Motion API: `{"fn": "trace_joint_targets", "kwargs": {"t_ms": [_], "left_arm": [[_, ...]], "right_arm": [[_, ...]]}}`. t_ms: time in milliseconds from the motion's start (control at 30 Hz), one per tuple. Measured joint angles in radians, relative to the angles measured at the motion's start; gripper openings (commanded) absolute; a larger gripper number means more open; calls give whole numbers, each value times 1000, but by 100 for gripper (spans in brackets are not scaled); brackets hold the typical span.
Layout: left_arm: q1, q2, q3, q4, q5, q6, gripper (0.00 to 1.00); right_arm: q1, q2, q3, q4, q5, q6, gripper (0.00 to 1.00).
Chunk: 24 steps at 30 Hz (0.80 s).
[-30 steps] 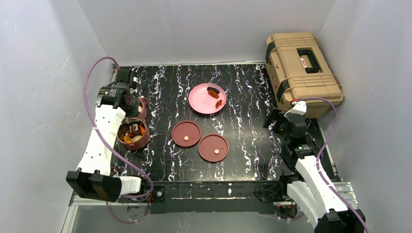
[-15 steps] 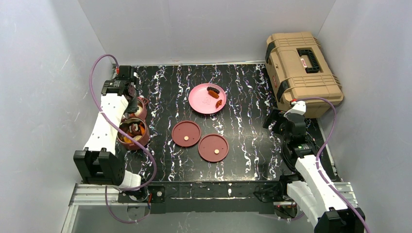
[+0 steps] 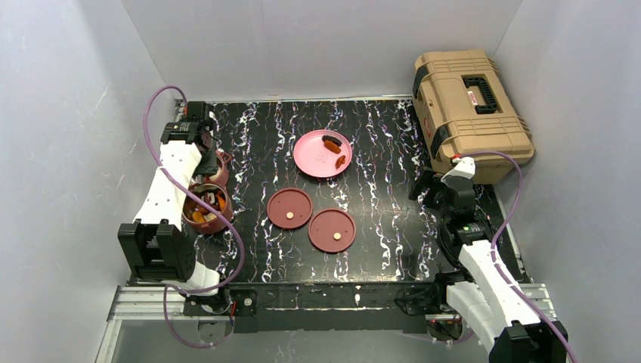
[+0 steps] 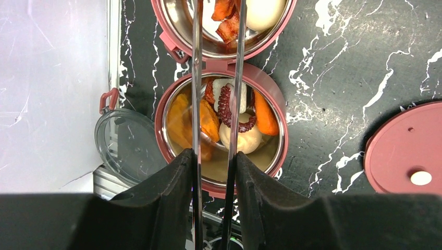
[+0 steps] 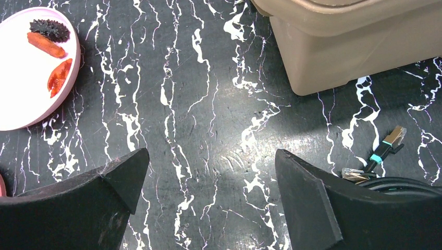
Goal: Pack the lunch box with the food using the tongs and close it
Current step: Place the fake food in the packing box.
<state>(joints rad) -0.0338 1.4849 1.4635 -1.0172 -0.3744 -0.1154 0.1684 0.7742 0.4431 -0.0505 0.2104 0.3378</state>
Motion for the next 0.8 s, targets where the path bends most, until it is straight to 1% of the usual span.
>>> {"fn": "trace_joint_targets", "kwargs": {"t_ms": [500,667,800], "left_arm": [[0,-14,10,-1,47,-6,33],[0,-50,43,-3,101,-16,31],[-8,-106,58,-4,164,-42,31]], "right_arm": [[0,0,0,0,0,0,100],[0,0,0,0,0,0,100],[0,0,0,0,0,0,100]]}}
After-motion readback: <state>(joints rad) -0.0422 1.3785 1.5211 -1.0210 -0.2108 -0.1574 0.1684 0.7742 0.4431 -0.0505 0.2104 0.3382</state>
